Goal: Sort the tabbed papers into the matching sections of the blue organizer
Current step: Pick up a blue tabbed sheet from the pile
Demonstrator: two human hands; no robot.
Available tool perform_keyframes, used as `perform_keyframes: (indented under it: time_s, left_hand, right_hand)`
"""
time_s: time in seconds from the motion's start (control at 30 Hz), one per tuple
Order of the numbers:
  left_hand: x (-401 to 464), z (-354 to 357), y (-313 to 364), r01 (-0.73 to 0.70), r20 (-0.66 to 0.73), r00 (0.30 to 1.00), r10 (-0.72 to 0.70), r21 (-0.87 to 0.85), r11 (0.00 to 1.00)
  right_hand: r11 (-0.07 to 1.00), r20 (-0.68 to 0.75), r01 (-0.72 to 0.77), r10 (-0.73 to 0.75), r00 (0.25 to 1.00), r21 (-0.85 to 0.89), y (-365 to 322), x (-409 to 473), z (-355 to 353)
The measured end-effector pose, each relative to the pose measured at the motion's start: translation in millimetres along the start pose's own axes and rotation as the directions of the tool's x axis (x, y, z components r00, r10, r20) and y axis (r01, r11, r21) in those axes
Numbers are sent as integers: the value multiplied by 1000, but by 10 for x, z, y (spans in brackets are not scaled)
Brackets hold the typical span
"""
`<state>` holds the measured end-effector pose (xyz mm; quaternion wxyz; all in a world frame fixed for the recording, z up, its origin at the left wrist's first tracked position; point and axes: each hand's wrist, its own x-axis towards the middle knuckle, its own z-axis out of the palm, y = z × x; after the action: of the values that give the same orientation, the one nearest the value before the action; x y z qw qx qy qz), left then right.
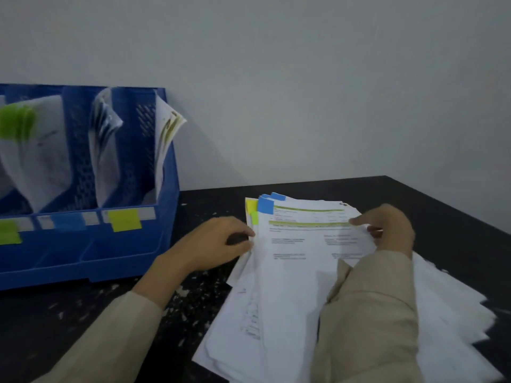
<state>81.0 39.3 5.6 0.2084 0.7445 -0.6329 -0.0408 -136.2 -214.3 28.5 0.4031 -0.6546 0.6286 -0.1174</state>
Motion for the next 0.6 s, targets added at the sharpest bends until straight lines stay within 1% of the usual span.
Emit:
perform_keyframes:
  time_s: [0.03, 0.1, 0.17, 0.3, 0.43, 0.53, 0.6]
  left_hand:
    - [10, 46, 14, 0, 59, 998, 0, 2, 1000]
    - [4, 101, 63, -6, 118, 993, 3, 22, 1000]
    - [-4, 141, 93, -15, 146, 989, 7, 55, 998]
    - [-10, 186, 119, 1, 160, 987, -10, 53, 999]
    - [-11, 181, 116, 19, 178, 984, -27, 46, 999]
    - [-15, 180, 124, 26, 187, 982, -33, 44, 999]
    - [-14, 176, 124, 29, 189, 981, -36, 39, 999]
  right_hand:
    - [1000, 11, -5, 5, 1000, 1, 46, 17, -20]
    - [1000, 27, -9, 10, 1000, -29, 79, 14, -46]
    - [998, 34, -15, 17, 999, -59, 84, 41, -51]
    - [999, 3, 10, -10, 1000, -53, 80, 127, -23]
    - [984, -123, 162, -153, 981, 69, 40, -103, -6]
    - [933, -155, 326, -304, 940, 151, 31, -205, 3]
    - [905, -165, 397, -372, 913, 155, 13, -241, -1]
